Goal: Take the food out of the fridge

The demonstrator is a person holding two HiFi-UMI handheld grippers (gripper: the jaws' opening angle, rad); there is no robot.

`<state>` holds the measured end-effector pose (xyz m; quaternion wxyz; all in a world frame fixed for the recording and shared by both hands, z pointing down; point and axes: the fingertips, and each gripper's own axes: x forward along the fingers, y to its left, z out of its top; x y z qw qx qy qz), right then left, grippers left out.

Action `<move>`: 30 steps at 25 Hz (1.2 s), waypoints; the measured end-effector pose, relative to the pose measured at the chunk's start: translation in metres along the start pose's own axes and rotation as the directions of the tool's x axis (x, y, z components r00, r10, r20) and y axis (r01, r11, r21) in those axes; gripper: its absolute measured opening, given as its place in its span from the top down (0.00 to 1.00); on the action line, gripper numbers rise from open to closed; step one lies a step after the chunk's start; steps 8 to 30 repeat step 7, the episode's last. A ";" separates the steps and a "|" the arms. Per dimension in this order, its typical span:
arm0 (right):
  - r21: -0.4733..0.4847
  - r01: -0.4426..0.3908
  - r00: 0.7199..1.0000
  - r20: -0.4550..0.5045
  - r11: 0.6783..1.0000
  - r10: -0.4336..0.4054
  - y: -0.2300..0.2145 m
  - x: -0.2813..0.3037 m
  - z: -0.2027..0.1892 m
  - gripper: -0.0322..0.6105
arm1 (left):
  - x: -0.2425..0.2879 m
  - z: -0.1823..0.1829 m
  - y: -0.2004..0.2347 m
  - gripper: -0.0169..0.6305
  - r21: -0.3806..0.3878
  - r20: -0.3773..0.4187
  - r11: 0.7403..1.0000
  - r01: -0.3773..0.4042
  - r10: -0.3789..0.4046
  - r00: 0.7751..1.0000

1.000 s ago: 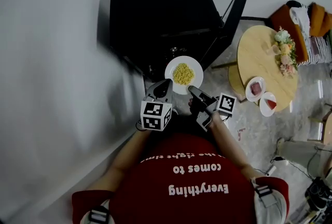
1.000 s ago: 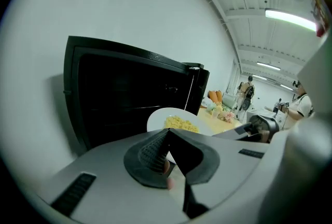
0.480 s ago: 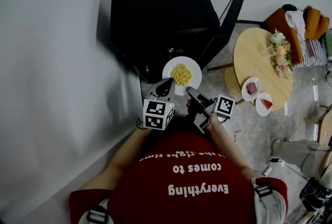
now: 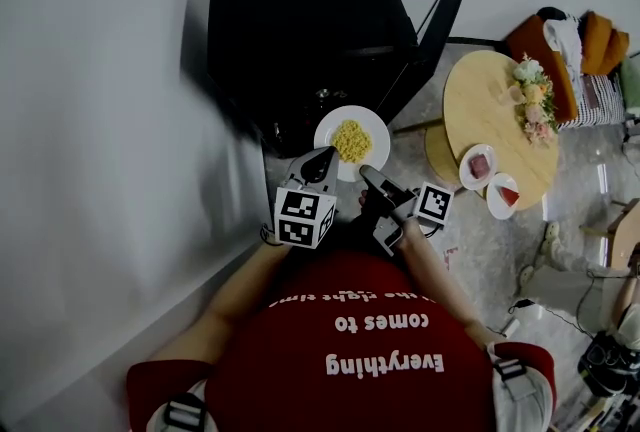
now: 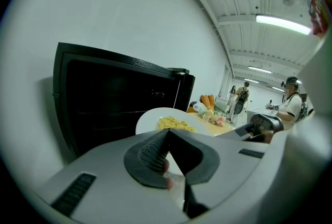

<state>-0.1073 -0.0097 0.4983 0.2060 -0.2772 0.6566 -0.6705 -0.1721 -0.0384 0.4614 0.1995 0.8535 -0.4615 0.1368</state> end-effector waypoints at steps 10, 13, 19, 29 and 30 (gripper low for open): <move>0.025 0.025 0.999 0.035 0.999 -0.026 0.005 0.011 -0.003 0.92 | -0.001 0.006 0.003 0.96 0.009 0.013 0.999 0.044 -0.044 0.999; 0.025 0.025 0.999 0.035 0.999 -0.026 0.005 0.011 -0.003 0.92 | -0.001 0.006 0.003 0.96 0.009 0.013 0.999 0.044 -0.044 0.999; 0.025 0.025 0.999 0.035 0.999 -0.026 0.005 0.011 -0.003 0.92 | -0.001 0.006 0.003 0.96 0.009 0.013 0.999 0.044 -0.044 0.999; 0.025 0.025 0.999 0.035 0.999 -0.026 0.005 0.011 -0.003 0.92 | -0.001 0.006 0.003 0.96 0.009 0.013 0.999 0.044 -0.044 0.999; 0.025 0.025 0.999 0.035 0.999 -0.026 0.005 0.011 -0.003 0.92 | -0.001 0.006 0.003 0.96 0.009 0.013 0.999 0.044 -0.044 0.999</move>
